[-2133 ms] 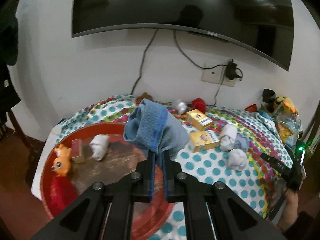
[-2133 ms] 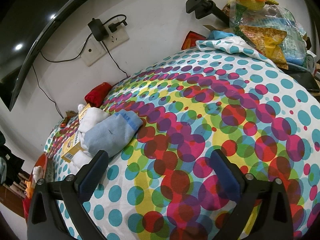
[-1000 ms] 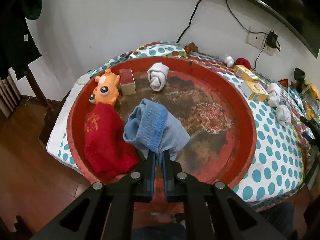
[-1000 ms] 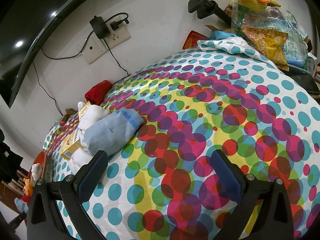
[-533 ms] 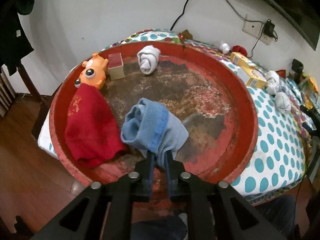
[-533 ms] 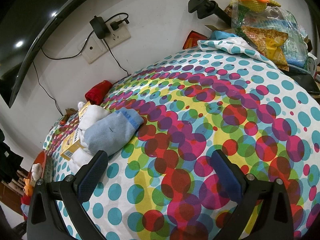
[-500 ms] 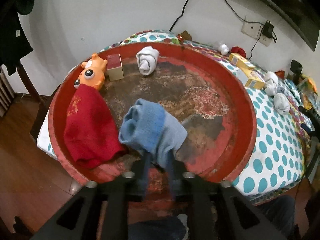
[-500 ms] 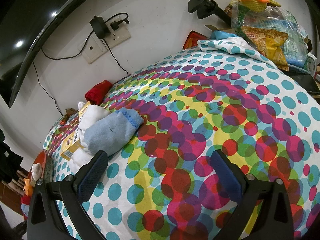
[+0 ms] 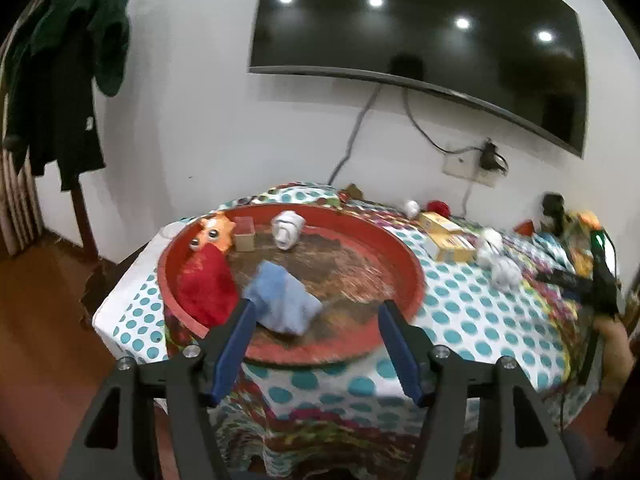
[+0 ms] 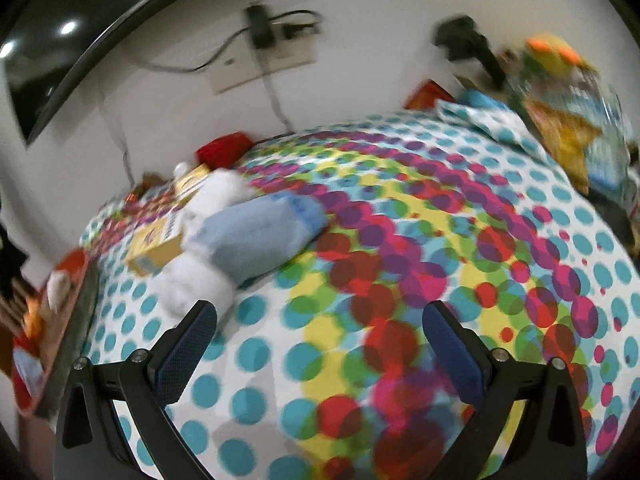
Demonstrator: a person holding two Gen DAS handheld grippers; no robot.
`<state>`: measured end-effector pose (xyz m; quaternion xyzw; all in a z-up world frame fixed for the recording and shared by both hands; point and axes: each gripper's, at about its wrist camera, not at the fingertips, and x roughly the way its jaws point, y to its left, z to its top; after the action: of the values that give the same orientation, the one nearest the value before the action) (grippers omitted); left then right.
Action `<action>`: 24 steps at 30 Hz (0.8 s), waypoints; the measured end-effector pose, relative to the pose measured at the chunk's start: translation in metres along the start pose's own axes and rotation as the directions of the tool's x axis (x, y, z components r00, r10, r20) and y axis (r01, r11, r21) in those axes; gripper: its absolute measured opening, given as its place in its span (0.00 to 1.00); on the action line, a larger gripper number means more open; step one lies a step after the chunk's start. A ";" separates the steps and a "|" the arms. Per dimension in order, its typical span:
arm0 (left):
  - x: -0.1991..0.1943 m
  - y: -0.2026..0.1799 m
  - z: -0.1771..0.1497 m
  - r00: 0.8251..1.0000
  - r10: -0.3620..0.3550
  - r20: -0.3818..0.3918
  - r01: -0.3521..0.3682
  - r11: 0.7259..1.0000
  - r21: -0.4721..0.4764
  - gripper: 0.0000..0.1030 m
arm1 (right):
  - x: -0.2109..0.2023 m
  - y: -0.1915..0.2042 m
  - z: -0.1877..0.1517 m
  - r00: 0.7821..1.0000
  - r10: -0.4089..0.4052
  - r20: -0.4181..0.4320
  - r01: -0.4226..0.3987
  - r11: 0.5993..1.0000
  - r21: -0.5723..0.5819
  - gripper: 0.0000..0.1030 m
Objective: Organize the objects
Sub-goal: 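Reach the right gripper to the rolled white sock and grasp it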
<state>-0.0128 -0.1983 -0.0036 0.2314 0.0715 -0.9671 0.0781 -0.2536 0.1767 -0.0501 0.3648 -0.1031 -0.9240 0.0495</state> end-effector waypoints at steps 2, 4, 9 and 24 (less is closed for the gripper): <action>0.005 -0.008 -0.009 0.999 -0.044 -0.025 0.044 0.999 0.011 0.64 | -0.001 0.018 -0.003 1.000 0.025 -0.008 -0.025 0.999 -0.034 1.00; 0.012 -0.013 -0.012 0.994 -0.086 -0.074 0.086 0.996 0.004 0.64 | 0.006 0.037 -0.004 0.999 0.017 -0.031 -0.019 0.996 -0.082 0.99; 0.010 -0.024 -0.018 0.983 -0.142 -0.117 0.142 0.990 -0.006 0.64 | 0.025 0.073 -0.001 0.997 0.006 -0.073 -0.017 0.990 -0.140 0.70; 0.005 -0.031 -0.023 0.981 -0.147 -0.126 0.150 0.989 0.010 0.64 | 0.024 0.076 0.001 0.993 -0.051 -0.105 0.033 0.986 -0.164 0.19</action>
<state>-0.0128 -0.1644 -0.0235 0.2863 0.0839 -0.9544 -0.0013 -0.2706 0.0991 -0.0482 0.4114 -0.0172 -0.9090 0.0651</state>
